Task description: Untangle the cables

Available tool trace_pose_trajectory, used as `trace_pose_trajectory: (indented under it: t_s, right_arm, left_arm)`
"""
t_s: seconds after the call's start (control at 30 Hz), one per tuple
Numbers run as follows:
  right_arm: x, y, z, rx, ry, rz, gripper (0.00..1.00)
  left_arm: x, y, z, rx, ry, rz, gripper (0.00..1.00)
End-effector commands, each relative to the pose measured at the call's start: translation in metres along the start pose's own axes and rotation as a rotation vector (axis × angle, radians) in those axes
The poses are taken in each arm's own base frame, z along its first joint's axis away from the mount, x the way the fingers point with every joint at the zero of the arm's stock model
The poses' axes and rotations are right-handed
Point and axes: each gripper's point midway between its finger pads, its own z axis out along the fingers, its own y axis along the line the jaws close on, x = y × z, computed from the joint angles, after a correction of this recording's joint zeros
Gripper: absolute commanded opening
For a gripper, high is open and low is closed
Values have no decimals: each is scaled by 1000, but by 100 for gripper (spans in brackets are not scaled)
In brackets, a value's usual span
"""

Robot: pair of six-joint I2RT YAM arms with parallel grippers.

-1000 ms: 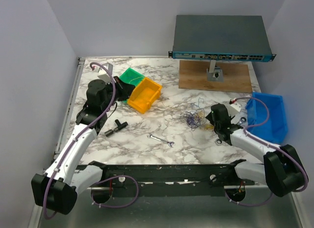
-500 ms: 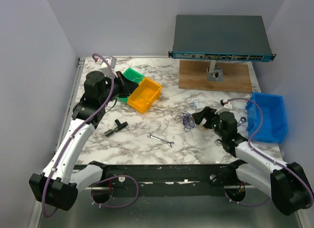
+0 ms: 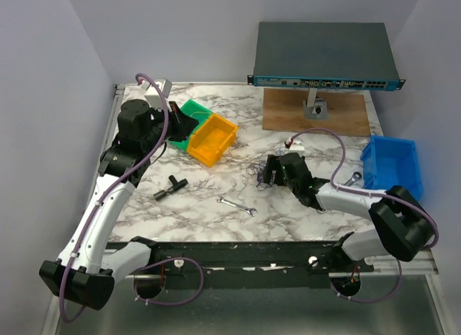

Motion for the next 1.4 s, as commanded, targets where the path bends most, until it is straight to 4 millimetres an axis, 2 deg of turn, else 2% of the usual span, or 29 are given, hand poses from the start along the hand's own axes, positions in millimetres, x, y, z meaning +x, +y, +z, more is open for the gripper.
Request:
trace_pose_trajectory:
  t_s: [0.0,0.07,0.17,0.23,0.3,0.37,0.53,0.57,0.73,0.83,0.93,1.1,1.27,1.37]
  right_arm:
    - [1,-71,0,418,-27,-4,83]
    - [1,-88,-3,538,-43,22,77]
    - [1,-106,-7,629,-47,63,65]
    - [0,-127,-14,681,-59,159,56]
    - [-3,-148,-24,713,-88,281,52]
    - [-10,-160,-36,710,-147,365,49]
    - [-23,-164,-59,666,-276,426,40]
    - [-27,-158,-57,625,-280,413,38]
    - [-28,-144,-46,543,-231,363,37]
    - [-26,-138,-40,520,-195,338,37]
    - [-24,-137,-38,514,-184,330,36]
    - [-27,-131,-38,468,-193,321,35]
    - [-27,-128,-36,446,-188,313,33]
    - [-27,-127,-36,441,-188,313,33]
  left_arm:
    - [-5,31,-17,-160,-73,83,0]
    - [-9,43,-26,-225,-109,87,0]
    - [-16,67,-46,-356,-182,55,0]
    - [-19,88,-63,-469,-247,17,0]
    - [-22,103,-77,-548,-294,-25,0]
    - [-21,106,-78,-539,-312,-42,0]
    - [-13,100,-59,-456,-239,-57,0]
    - [-12,101,-55,-448,-227,-53,0]
    - [-5,69,-33,-231,-145,-15,0]
    - [-6,68,-32,-227,-145,-11,0]
    - [-21,60,-40,-220,-182,5,0]
    - [-60,33,-50,-161,-268,1,0]
    - [-93,12,-44,-105,-270,-30,0]
    - [-108,6,-36,-72,-292,-50,0]
